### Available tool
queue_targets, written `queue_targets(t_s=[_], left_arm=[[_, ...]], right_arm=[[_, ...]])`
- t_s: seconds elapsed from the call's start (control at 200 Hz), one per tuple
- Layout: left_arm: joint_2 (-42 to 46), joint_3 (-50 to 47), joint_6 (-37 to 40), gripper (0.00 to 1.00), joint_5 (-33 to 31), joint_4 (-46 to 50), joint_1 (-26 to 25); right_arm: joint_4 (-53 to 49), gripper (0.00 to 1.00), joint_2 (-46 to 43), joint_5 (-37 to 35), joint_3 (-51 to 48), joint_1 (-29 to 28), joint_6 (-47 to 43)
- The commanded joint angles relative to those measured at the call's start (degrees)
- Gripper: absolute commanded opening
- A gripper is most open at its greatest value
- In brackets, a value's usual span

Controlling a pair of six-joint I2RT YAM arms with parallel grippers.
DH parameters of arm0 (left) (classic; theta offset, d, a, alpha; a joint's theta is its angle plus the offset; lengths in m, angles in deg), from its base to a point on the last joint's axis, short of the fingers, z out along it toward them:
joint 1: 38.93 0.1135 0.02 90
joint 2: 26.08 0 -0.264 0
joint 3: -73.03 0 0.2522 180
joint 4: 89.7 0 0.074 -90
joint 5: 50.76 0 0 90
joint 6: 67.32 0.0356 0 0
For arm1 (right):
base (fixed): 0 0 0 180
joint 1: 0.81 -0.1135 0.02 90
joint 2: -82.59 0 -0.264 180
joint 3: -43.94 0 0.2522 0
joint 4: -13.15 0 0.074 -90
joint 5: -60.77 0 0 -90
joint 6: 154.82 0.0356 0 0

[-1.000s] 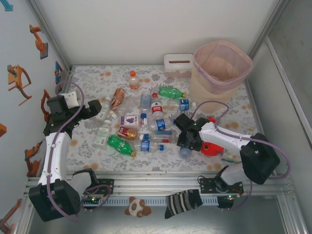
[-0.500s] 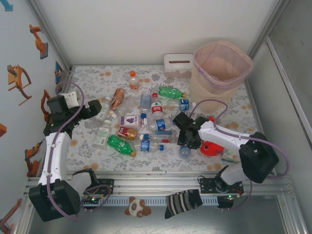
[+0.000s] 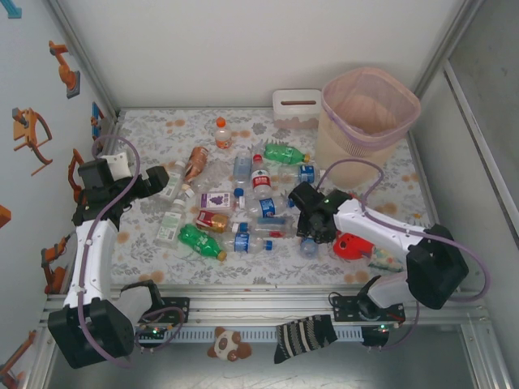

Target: Put the plastic bottles in the bin

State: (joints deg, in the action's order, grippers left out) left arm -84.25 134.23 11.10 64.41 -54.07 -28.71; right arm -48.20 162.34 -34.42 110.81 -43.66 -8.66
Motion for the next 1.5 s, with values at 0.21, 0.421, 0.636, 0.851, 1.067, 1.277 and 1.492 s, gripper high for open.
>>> queue_targets(t_s=[0.21, 0.421, 0.636, 0.851, 1.067, 1.277, 1.492], left_arm=[[0.43, -0.16, -0.18, 0.99, 0.75, -0.34, 0.24], [0.60, -0.21, -0.13, 0.99, 0.67, -0.29, 0.24], [0.43, -0.33, -0.10, 0.99, 0.63, -0.29, 0.24], [0.43, -0.33, -0.12, 0.99, 0.41, -0.19, 0.24], [0.53, -0.42, -0.03, 0.99, -0.12, -0.20, 0.24], [1.19, -0.50, 0.40, 1.00, -1.08, 0.32, 0.24], [1.30, -0.48, 0.38, 0.99, -1.17, 0.28, 0.24]], right_arm=[[-11.10, 0.45, -3.37, -7.84, 15.01, -0.13, -6.11], [-15.43, 0.44, -3.32, -10.09, 26.04, 1.29, -11.02], [-17.49, 0.44, -2.17, -10.70, 38.55, 5.18, -16.97], [-17.63, 0.44, 0.68, -8.91, 50.78, 12.16, -23.08], [-17.62, 0.44, 4.93, -5.87, 61.99, 20.34, -27.65], [-17.71, 0.44, 10.71, -4.53, 70.64, 28.47, -31.28], [-17.62, 0.44, 18.03, -1.61, 77.85, 35.47, -36.72]])
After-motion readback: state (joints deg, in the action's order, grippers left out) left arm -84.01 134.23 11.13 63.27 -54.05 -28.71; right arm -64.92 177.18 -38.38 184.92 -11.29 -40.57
